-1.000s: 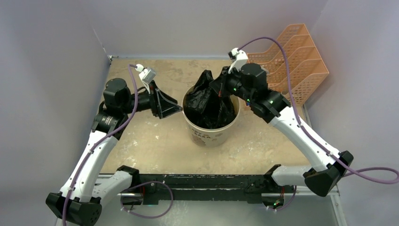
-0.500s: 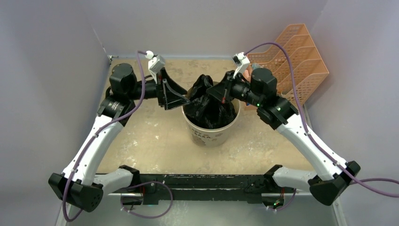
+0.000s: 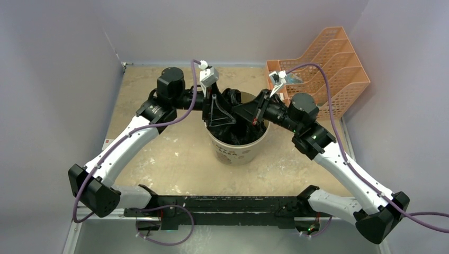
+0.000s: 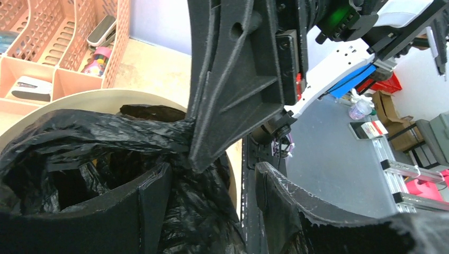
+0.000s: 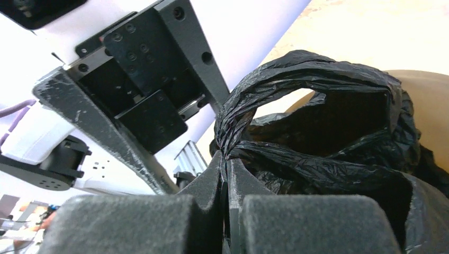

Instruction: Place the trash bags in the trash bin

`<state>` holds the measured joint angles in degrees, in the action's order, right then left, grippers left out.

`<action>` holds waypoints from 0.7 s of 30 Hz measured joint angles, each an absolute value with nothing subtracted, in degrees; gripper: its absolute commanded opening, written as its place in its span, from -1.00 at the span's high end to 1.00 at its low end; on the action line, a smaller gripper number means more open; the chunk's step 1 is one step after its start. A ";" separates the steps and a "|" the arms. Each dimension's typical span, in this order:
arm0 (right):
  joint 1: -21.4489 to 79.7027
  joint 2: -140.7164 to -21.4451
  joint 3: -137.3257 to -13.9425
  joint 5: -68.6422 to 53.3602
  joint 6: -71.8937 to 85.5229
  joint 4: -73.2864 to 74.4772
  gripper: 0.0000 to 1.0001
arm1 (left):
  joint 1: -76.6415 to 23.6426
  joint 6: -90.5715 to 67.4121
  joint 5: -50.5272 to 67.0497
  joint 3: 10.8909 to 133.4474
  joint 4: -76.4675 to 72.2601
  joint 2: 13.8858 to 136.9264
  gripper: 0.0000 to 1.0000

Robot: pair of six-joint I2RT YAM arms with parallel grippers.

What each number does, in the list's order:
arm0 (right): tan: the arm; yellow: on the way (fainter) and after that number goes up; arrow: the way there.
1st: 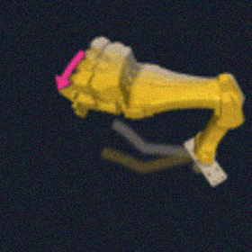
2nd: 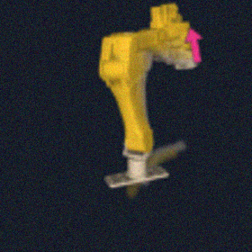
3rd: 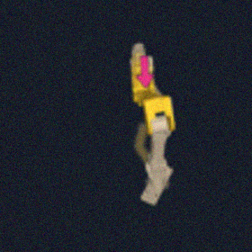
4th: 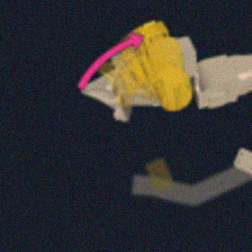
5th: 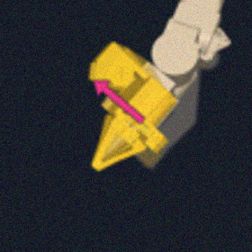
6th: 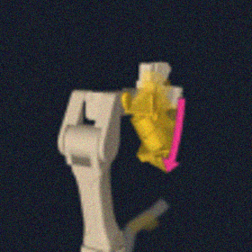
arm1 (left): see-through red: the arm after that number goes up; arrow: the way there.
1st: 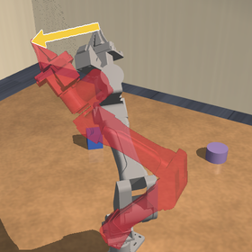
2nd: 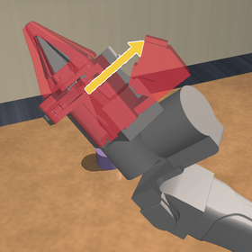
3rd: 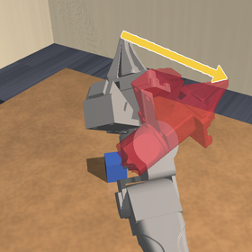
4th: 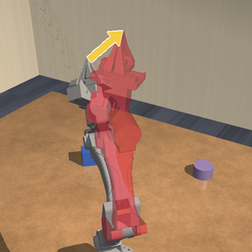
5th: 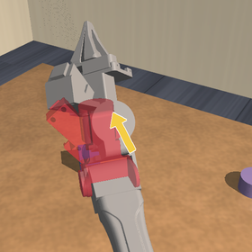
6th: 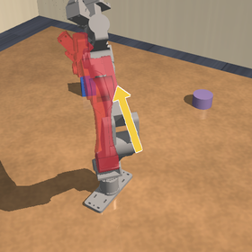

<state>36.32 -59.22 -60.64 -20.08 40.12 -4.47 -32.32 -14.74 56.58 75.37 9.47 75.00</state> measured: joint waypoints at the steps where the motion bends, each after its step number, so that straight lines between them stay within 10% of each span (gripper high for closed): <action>1: 36.32 -58.94 -59.88 -20.49 41.04 -5.52 0.99 | -32.36 -14.63 56.25 75.16 9.37 75.07 -0.12; 9: 36.32 -57.21 -57.14 -21.96 45.23 -10.70 0.99 | -32.53 -13.91 54.57 72.99 7.66 75.11 -0.02; 16: 36.32 -57.25 -57.14 -22.48 45.84 -11.51 0.85 | -32.69 -14.39 54.63 69.36 5.17 75.07 0.87; 21: 36.32 -57.34 -57.21 -20.43 45.04 -9.80 0.75 | -32.71 -14.37 52.25 66.76 4.32 73.30 1.00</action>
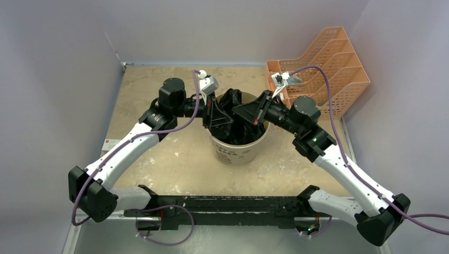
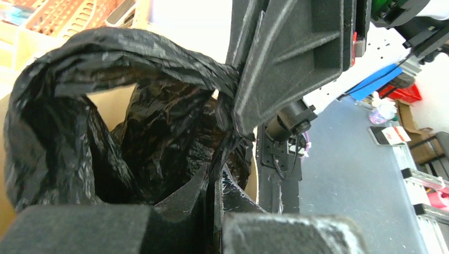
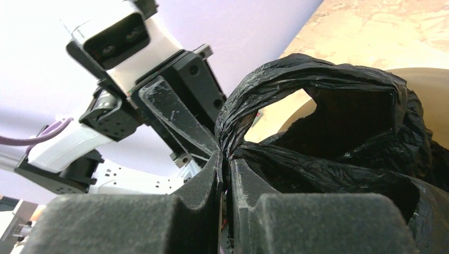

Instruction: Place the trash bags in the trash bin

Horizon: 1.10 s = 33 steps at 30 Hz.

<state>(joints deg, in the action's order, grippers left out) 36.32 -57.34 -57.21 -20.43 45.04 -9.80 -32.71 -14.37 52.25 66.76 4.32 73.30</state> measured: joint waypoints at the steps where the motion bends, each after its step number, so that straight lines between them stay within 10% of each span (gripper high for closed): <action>1: 36.32 -57.34 -57.30 -19.88 44.73 -9.17 0.74 | -32.71 -14.39 51.68 66.22 4.32 72.69 1.00; 6: 36.32 -57.19 -57.54 -17.52 43.88 -7.35 0.21 | -32.71 -14.39 51.07 63.51 3.95 69.06 1.00; 16: 36.29 -57.04 -57.54 -17.61 45.98 -8.36 0.00 | -32.71 -10.15 58.39 63.48 9.52 68.64 1.00; 22: 36.29 -59.24 -57.54 -20.47 47.59 -10.46 0.17 | -32.71 -7.81 58.28 63.48 13.15 67.68 1.00; 26: 36.29 -59.72 -57.52 -21.19 47.83 -10.55 0.82 | -32.71 -6.87 57.49 63.48 14.76 67.22 0.43; 33: 36.29 -59.64 -57.52 -22.26 47.81 -10.76 1.00 | -32.71 -6.98 56.18 63.51 14.26 67.05 -0.25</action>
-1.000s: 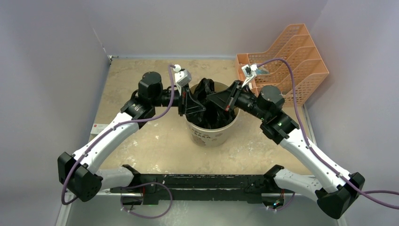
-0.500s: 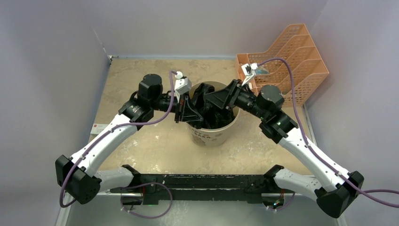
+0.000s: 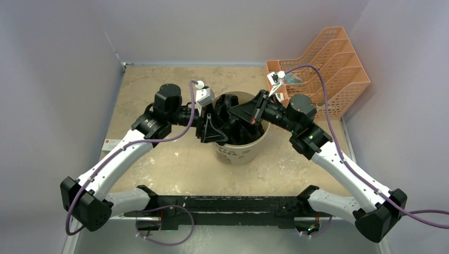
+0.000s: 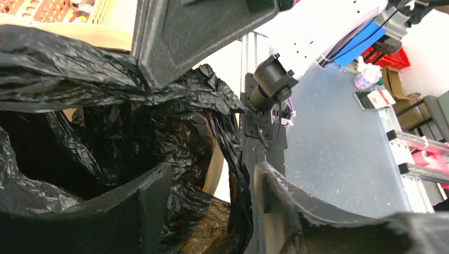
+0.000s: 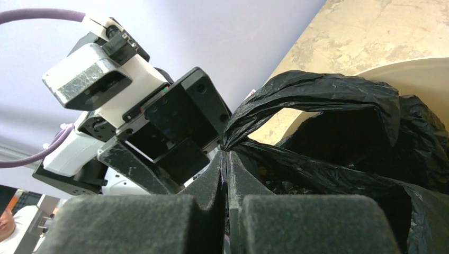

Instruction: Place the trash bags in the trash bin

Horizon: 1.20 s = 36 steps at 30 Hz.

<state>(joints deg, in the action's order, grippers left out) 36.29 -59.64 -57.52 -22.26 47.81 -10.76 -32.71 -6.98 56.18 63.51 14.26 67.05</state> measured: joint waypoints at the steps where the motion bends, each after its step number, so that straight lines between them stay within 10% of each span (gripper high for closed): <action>1: 36.29 -59.64 -57.52 -22.28 47.81 -10.76 1.00 | -32.71 -7.42 56.14 63.53 13.74 67.05 -0.28; 10: 36.29 -59.64 -57.52 -23.53 47.55 -10.76 0.99 | -32.71 -12.97 55.35 66.89 6.39 68.64 -0.26; 18: 36.29 -59.27 -57.39 -23.49 47.29 -10.68 0.72 | -32.71 -16.53 57.54 67.88 2.09 73.08 1.00; 36: 36.29 -51.37 -54.63 -19.18 35.59 -2.37 -0.06 | -32.71 -16.73 58.13 62.76 0.93 68.40 1.00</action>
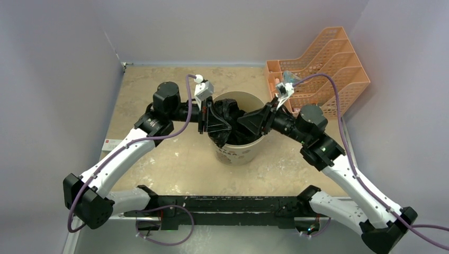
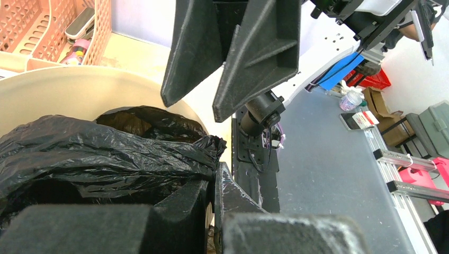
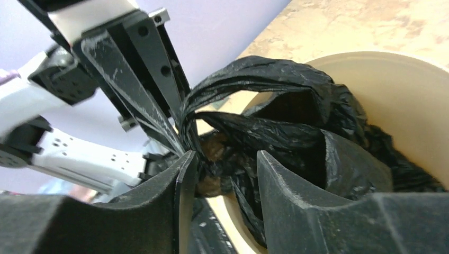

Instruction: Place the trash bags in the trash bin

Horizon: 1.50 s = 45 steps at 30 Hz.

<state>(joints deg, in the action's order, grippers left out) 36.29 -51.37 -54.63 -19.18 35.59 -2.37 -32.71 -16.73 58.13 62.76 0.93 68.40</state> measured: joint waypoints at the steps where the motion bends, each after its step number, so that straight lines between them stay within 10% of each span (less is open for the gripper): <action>1: 36.29 -50.52 -54.22 -19.11 33.47 -1.98 -0.11 | -32.71 -16.75 58.11 62.76 0.93 68.40 1.00; 7: 36.32 -42.65 -47.07 -19.53 19.33 -4.36 -0.43 | -32.71 -16.82 57.80 62.76 0.95 68.40 1.00; 22: 36.60 -52.36 -41.82 -34.00 4.75 -17.06 -0.28 | -32.71 -18.52 59.27 62.76 -0.34 67.99 1.00; 33: 37.56 -53.25 -42.30 -34.96 4.25 -21.56 0.97 | -32.71 -19.40 59.61 62.72 -1.67 67.77 0.71; 38: 37.56 -51.64 -42.30 -30.63 4.54 -21.65 1.00 | -32.71 -18.48 57.65 62.72 0.14 67.29 0.58; 45: 37.60 -49.89 -42.30 -18.81 8.88 -18.31 1.00 | -32.71 -16.14 52.80 62.72 5.39 65.91 1.00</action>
<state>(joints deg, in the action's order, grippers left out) 37.60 -49.89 -42.30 -18.81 8.88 -18.31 -32.71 -16.14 52.80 62.72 5.39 65.91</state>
